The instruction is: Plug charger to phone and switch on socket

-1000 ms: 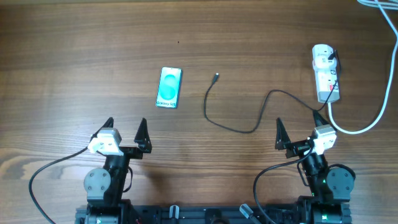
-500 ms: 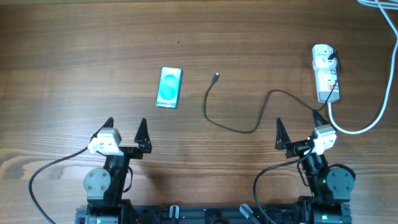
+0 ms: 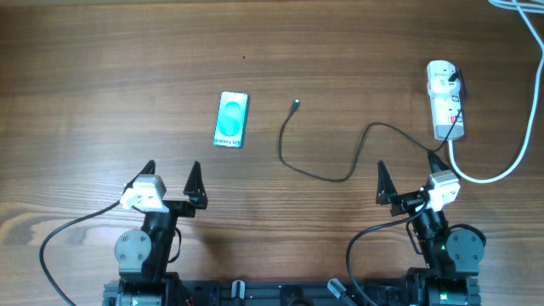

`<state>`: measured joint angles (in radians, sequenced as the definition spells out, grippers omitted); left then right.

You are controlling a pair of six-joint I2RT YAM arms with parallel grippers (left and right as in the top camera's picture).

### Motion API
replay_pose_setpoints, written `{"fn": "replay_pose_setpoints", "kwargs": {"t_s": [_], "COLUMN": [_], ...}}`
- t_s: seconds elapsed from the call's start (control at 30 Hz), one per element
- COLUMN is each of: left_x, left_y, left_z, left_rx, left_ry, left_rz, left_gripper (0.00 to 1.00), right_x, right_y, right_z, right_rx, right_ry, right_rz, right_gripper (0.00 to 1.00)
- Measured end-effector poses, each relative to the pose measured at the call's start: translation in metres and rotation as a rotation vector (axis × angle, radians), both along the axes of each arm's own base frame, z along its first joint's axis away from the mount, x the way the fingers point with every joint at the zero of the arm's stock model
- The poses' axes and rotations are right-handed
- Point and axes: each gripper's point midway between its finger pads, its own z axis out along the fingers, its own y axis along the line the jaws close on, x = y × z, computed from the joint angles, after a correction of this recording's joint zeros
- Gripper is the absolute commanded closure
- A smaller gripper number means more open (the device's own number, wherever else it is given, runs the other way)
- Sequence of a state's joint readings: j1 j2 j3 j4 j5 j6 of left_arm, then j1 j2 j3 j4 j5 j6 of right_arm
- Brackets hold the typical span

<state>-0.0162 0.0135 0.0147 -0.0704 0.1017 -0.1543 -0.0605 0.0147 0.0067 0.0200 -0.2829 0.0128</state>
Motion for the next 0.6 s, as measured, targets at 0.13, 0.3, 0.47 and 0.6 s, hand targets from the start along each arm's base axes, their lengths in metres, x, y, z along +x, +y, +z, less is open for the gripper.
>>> {"fn": "replay_pose_setpoints", "kwargs": {"t_s": [0.13,0.3,0.47,0.6], "left_x": [0.0,0.0,0.0,-0.0002], "left_y": [0.0001,0.0,0.0,-0.0021], "left_z": [0.0,0.0,0.0,0.0013], "left_rx": [0.0,0.0,0.0,-0.001], "left_ry": [0.0,0.0,0.0,-0.006], "left_rz": [0.0,0.0,0.0,-0.013], "left_gripper": [0.0,0.0,0.0,0.0], "right_x": [0.0,0.0,0.0,0.0], "right_y": [0.0,0.0,0.0,0.0], "right_z": [0.0,0.0,0.0,0.0], "right_rx": [0.0,0.0,0.0,0.0], "right_ry": [0.0,0.0,0.0,0.0], "right_rz": [0.0,0.0,0.0,0.0], "right_gripper": [0.0,0.0,0.0,0.0]}}
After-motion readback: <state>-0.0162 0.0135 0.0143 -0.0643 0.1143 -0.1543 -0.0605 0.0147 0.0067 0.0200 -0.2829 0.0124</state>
